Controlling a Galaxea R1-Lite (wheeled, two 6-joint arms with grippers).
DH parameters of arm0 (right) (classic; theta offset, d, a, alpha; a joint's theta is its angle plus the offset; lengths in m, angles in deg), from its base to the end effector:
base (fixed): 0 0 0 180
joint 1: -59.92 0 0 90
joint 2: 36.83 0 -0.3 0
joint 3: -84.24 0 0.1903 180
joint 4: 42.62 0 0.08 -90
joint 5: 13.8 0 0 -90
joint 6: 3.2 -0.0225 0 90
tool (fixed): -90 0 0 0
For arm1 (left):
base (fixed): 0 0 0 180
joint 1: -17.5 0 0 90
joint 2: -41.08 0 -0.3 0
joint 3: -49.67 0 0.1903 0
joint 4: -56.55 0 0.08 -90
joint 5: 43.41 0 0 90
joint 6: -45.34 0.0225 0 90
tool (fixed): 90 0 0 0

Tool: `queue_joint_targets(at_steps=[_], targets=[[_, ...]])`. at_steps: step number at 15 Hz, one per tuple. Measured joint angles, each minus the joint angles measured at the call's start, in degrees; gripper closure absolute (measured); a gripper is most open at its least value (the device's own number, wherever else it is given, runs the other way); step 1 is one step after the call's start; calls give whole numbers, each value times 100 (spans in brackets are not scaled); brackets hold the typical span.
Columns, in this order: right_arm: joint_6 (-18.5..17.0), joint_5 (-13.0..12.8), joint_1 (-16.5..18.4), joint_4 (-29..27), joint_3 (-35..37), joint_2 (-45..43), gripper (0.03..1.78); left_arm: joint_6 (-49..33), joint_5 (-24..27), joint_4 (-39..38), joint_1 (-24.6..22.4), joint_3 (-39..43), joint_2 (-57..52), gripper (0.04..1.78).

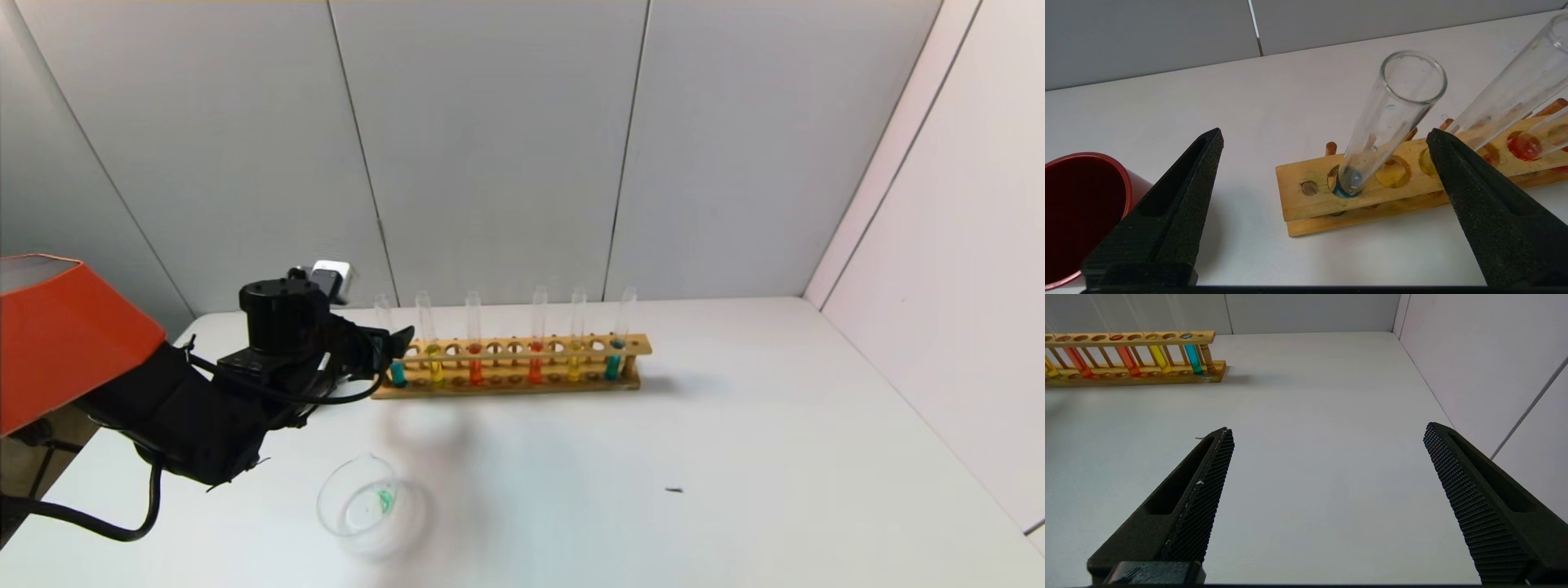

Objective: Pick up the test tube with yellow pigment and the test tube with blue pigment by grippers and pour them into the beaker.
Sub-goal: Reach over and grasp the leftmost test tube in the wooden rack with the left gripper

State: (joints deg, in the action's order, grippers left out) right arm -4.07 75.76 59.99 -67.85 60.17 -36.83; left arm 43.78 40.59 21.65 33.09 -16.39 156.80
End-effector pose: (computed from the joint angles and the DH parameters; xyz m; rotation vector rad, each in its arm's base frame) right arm -0.0238 -0.0001 0.0755 0.0151 0.0202 -0.0091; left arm 0.3400 -0.0924 0.0991 0.0213 0.2556 -0.1630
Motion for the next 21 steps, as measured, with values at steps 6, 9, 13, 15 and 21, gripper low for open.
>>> queue_joint_targets(at_steps=[6, 9, 13, 15, 21], targets=[[0, 0, 0, 2, 0, 0, 11, 24, 2, 43, 4, -301, 195, 7], [0, 0, 0, 2, 0, 0, 11, 20, 0, 50, 11, -419, 245, 8], [0, 0, 0, 0, 0, 0, 11, 11, -1, 11, 37, -449, 284, 39], [0, -2, 2, 2, 0, 0, 11, 9, 0, 0, 39, -450, 311, 69], [0, 0, 0, 0, 0, 0, 11, 0, -15, 0, 74, -408, 325, 149]])
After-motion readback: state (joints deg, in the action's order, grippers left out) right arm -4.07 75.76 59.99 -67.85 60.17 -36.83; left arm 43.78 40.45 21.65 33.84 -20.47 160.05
